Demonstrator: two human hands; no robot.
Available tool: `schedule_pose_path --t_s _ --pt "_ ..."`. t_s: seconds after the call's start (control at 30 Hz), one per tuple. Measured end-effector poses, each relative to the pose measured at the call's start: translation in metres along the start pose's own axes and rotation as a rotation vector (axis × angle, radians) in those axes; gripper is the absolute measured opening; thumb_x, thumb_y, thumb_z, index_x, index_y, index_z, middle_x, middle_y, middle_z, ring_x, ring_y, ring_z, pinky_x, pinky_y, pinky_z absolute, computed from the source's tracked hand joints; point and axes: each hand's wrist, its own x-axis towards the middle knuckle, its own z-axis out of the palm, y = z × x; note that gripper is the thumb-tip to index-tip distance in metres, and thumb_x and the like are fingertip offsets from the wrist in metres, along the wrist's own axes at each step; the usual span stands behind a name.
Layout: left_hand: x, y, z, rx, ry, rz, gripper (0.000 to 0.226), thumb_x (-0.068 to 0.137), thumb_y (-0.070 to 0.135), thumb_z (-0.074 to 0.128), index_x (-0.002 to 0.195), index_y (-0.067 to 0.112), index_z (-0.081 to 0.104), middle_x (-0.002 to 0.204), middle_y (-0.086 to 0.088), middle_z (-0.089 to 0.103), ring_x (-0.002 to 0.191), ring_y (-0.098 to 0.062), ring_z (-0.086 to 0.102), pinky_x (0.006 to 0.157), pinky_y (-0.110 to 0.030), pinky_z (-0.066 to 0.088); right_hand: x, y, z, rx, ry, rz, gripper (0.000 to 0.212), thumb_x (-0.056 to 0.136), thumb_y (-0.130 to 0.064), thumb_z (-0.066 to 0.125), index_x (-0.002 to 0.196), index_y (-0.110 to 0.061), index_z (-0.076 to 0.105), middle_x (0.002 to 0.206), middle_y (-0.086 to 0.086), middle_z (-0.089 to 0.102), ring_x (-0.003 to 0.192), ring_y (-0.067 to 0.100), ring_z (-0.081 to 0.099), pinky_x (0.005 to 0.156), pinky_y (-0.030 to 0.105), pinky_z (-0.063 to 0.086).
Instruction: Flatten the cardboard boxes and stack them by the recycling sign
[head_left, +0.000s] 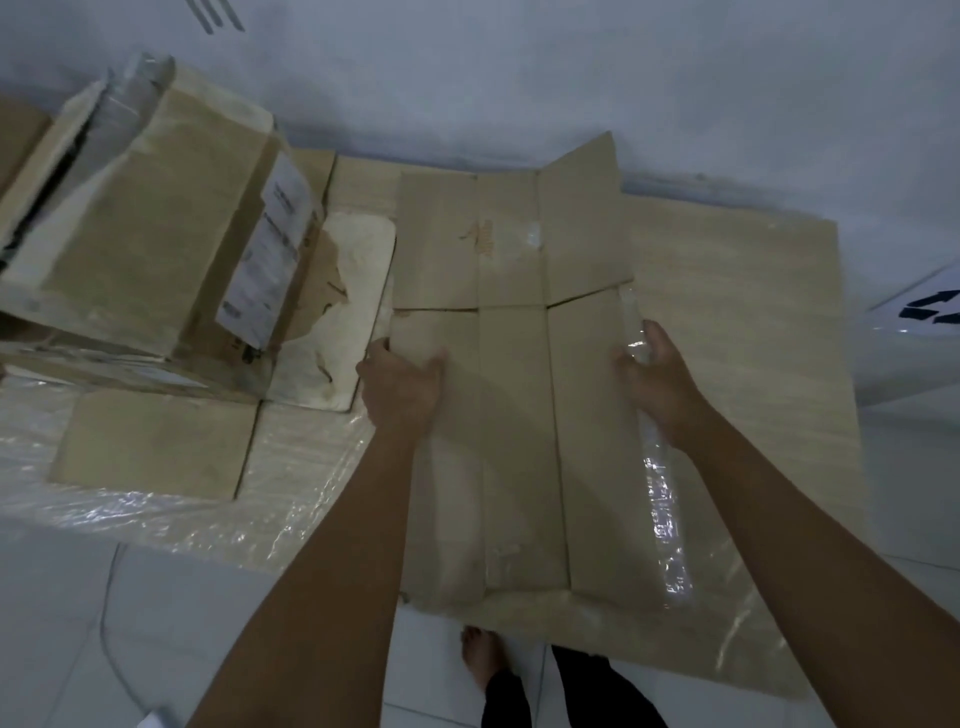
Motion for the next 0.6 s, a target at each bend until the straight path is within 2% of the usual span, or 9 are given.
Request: schedule_pose_path --t_s 0.1,0.17,0.2,0.27,0.33,0.4,0.43,0.5,0.6 --pt "0.0 -0.005 -0.01 -0.105 -0.101 0.046 0.071 0.084 0.049 0.076 0.136 0.006 0.054 0.134 -0.011 0.061 0.125 -0.033 0.058 0.099 -0.037 0.045 -0.014 -0.009 -0.004 0.07 0.013 -0.004 0.035 0.084 -0.033 0.059 0.119 -0.025 0.058 0.114 0.011 0.068 0.084 0.019 0.062 0.078 0.045 0.058" --pt "-0.006 -0.011 -0.019 -0.157 -0.12 0.079 0.054 0.093 0.038 0.067 0.136 0.008 0.055 0.136 -0.011 0.061 0.127 -0.032 0.056 0.102 -0.036 0.044 -0.03 -0.018 -0.008 0.14 0.033 -0.007 0.02 0.089 -0.022 0.06 0.109 -0.024 0.061 0.096 0.004 0.066 0.073 0.016 0.057 0.068 0.038 0.052" --pt "-0.011 -0.014 -0.025 -0.194 -0.132 0.079 0.054 0.096 0.036 0.063 0.142 0.009 0.052 0.142 -0.01 0.057 0.132 -0.031 0.053 0.107 -0.036 0.042 -0.04 -0.022 -0.012 0.175 0.033 -0.015 0.012 0.091 -0.018 0.06 0.1 -0.025 0.061 0.086 0.0 0.063 0.07 0.016 0.054 0.065 0.036 0.048" --pt "-0.024 -0.02 -0.035 -0.329 -0.18 0.073 0.065 0.099 0.037 0.061 0.154 0.011 0.038 0.154 -0.005 0.046 0.139 -0.026 0.046 0.116 -0.038 0.036 -0.062 -0.024 -0.022 0.225 0.021 -0.027 0.007 0.09 -0.019 0.062 0.093 -0.025 0.061 0.082 0.004 0.06 0.072 0.02 0.053 0.066 0.038 0.046" --pt "-0.04 -0.024 -0.043 -0.49 -0.243 0.097 0.059 0.1 0.032 0.062 0.152 0.014 0.042 0.143 0.0 0.055 0.127 -0.021 0.055 0.107 -0.034 0.045 -0.085 -0.027 -0.033 0.272 0.017 -0.031 0.007 0.088 -0.02 0.064 0.095 -0.024 0.063 0.082 0.007 0.062 0.072 0.022 0.054 0.067 0.039 0.048" --pt "-0.06 -0.026 -0.049 -0.599 -0.299 0.135 0.04 0.099 0.028 0.064 0.136 0.015 0.058 0.125 0.004 0.066 0.114 -0.019 0.064 0.091 -0.031 0.054 -0.112 -0.031 -0.049 0.338 0.04 -0.028 0.01 0.091 -0.013 0.065 0.092 -0.023 0.064 0.072 0.001 0.062 0.065 0.019 0.054 0.059 0.029 0.048" --pt "-0.072 -0.025 -0.051 -0.632 -0.305 0.161 0.035 0.098 0.029 0.065 0.129 0.013 0.063 0.118 0.004 0.069 0.11 -0.019 0.066 0.089 -0.032 0.056 -0.124 -0.031 -0.059 0.356 0.051 -0.035 0.01 0.091 -0.011 0.066 0.091 -0.021 0.063 0.07 0.0 0.06 0.062 0.019 0.052 0.056 0.026 0.046" --pt "-0.095 -0.022 -0.053 -0.651 -0.277 0.201 0.032 0.096 0.031 0.068 0.124 0.015 0.068 0.11 0.007 0.072 0.104 -0.015 0.068 0.093 -0.037 0.057 -0.15 -0.033 -0.077 0.385 0.068 -0.061 0.008 0.09 -0.009 0.068 0.094 -0.014 0.063 0.075 0.007 0.063 0.067 0.023 0.05 0.059 0.031 0.043" --pt "-0.141 -0.013 -0.053 -0.673 -0.218 0.261 0.031 0.094 0.034 0.07 0.12 0.017 0.071 0.105 0.009 0.072 0.097 -0.007 0.067 0.084 -0.025 0.055 -0.184 -0.026 -0.109 0.368 0.151 -0.122 0.011 0.091 -0.006 0.067 0.101 -0.004 0.065 0.091 0.01 0.073 0.077 0.024 0.06 0.067 0.037 0.049"
